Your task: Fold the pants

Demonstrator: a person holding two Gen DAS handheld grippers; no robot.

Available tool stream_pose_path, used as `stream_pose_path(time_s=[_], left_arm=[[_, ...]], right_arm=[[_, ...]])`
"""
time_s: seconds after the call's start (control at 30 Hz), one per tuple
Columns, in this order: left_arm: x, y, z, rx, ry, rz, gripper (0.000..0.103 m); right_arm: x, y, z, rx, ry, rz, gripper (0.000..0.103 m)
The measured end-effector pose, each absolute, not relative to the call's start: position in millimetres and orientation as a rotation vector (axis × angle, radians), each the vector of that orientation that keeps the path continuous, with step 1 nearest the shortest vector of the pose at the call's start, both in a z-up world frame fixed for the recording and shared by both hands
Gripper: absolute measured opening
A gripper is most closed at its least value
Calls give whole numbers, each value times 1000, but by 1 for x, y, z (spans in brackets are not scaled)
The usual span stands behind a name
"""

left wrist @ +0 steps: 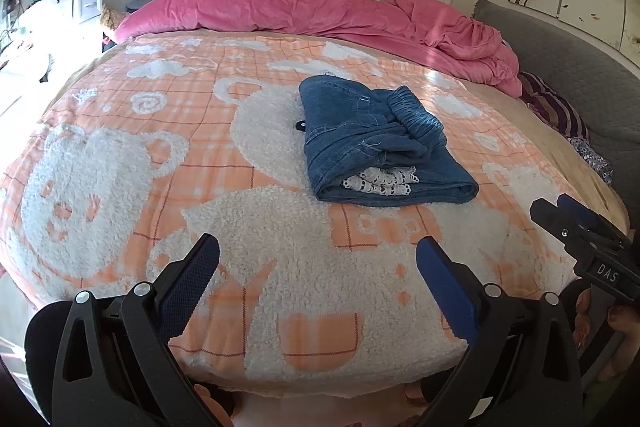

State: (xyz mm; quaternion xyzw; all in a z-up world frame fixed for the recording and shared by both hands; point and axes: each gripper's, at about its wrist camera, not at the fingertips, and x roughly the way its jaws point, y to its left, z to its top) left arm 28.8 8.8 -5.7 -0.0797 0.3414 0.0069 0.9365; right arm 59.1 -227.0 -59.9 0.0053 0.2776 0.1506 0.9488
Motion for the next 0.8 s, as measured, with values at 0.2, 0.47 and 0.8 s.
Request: stream_pose_path(time_s=[0.2,0.47,0.8], left_arm=[[29,9,-6,-164,700,17,98],[29,10,-7,-161,701,22,98],[30,12,-7,-156,710,39,98]], right_arm=[[58,-223,-62,-5,575,311,94],[59,-222,-63,-5,577,306,94],[59,-223,-64,-6,580,306,94]])
